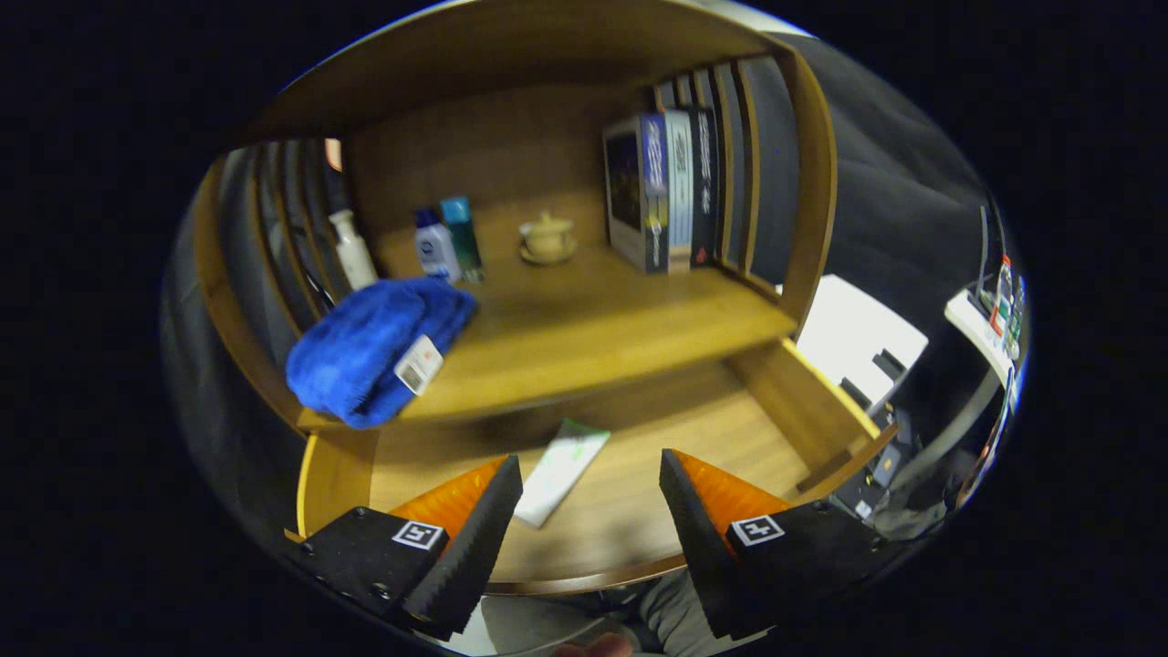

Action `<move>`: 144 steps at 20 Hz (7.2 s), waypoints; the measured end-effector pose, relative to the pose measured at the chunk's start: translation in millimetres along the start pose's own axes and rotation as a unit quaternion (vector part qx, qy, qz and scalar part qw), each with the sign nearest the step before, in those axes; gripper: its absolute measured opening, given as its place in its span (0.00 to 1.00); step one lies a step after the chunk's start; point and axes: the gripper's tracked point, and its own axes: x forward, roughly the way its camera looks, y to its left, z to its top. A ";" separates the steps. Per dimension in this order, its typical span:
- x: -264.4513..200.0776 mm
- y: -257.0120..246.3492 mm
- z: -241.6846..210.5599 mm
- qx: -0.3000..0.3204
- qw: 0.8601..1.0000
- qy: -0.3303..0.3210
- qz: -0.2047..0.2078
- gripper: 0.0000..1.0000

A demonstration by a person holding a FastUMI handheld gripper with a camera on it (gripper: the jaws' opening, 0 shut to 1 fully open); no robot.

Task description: Pull open the drawer, take out the items inside it, and place them on the countertop above the cabinet.

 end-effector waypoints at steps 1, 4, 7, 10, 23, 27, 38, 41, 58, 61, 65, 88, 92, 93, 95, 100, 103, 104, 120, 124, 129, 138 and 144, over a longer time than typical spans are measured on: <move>7.9 4.7 -2.7 0.002 1.000 0.020 0.005 0.99; 30.0 10.1 -9.1 0.015 0.998 0.068 0.001 1.00; 47.2 18.6 -15.2 0.057 0.992 0.109 0.008 1.00; 63.1 19.9 -23.1 0.114 0.984 0.139 0.003 0.99; 101.5 27.6 -52.8 0.156 0.959 0.235 -0.026 0.90; 102.5 41.2 -55.4 0.171 0.952 0.255 -0.021 0.67; 67.9 79.2 -14.0 0.179 0.971 0.154 -0.030 0.47; 45.9 92.4 2.2 0.200 0.969 0.133 -0.048 0.47; -59.0 79.6 129.9 0.125 0.962 -0.239 -0.034 0.46; -83.3 99.1 191.2 0.037 0.954 -0.297 -0.029 0.11; -59.1 107.8 191.1 0.061 0.968 -0.241 -0.025 0.15; 26.0 74.3 -14.1 0.325 0.874 0.300 -0.199 0.81; 25.3 66.1 -16.8 0.302 0.863 0.342 -0.216 0.81; 29.0 65.9 -15.3 0.301 0.863 0.346 -0.214 0.82; 42.6 71.7 -14.0 0.305 0.867 0.340 -0.199 0.87; 53.9 93.5 -37.9 0.357 0.840 0.379 -0.152 0.86; 56.3 87.2 -36.8 0.329 0.853 0.372 -0.160 0.86; 53.3 89.4 -38.5 0.319 0.855 0.376 -0.160 0.80; -37.1 84.7 77.1 0.247 0.957 0.055 -0.142 0.45; -56.7 87.7 123.9 0.154 0.980 -0.035 -0.125 0.45; -51.5 118.2 208.1 -0.024 0.985 -0.144 -0.093 0.44; 44.7 184.9 239.1 -0.102 0.988 -0.106 0.036 0.44; 70.2 187.2 237.6 -0.102 0.990 -0.081 0.045 0.51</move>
